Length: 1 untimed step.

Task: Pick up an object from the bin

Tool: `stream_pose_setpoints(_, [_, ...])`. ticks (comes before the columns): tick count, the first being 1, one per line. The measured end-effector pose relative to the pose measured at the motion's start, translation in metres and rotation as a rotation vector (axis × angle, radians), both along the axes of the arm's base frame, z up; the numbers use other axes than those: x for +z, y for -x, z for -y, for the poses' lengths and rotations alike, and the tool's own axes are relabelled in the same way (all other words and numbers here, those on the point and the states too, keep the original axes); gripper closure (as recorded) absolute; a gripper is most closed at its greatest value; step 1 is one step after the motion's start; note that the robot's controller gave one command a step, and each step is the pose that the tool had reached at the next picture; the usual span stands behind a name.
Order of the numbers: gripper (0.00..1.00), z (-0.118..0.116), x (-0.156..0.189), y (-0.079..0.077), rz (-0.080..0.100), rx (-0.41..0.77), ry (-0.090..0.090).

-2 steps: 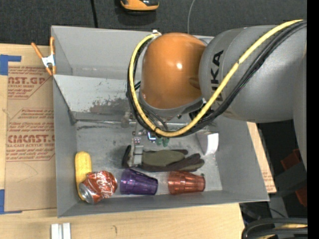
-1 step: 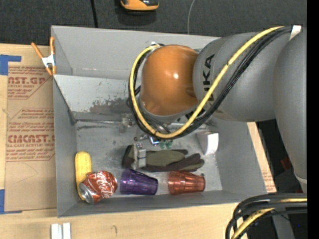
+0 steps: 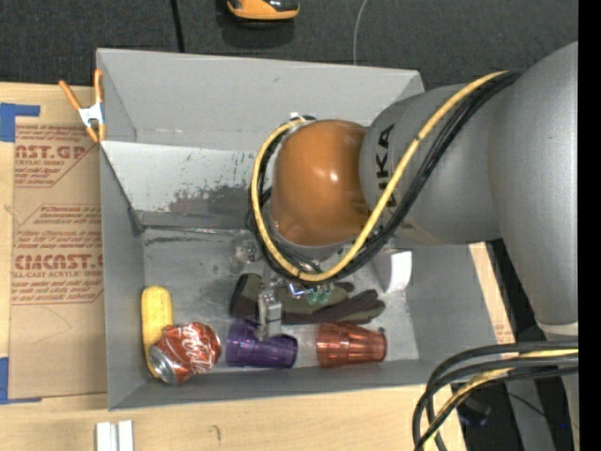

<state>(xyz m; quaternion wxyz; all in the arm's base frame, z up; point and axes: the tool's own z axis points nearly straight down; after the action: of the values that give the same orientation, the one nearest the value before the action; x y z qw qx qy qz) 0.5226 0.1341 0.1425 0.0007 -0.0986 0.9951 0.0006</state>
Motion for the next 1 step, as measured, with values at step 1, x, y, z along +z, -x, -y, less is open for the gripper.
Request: stream_pose_setpoints(1, [0.0, 0.0131, -0.0192, -0.0077, -0.001, -0.3, 0.0])
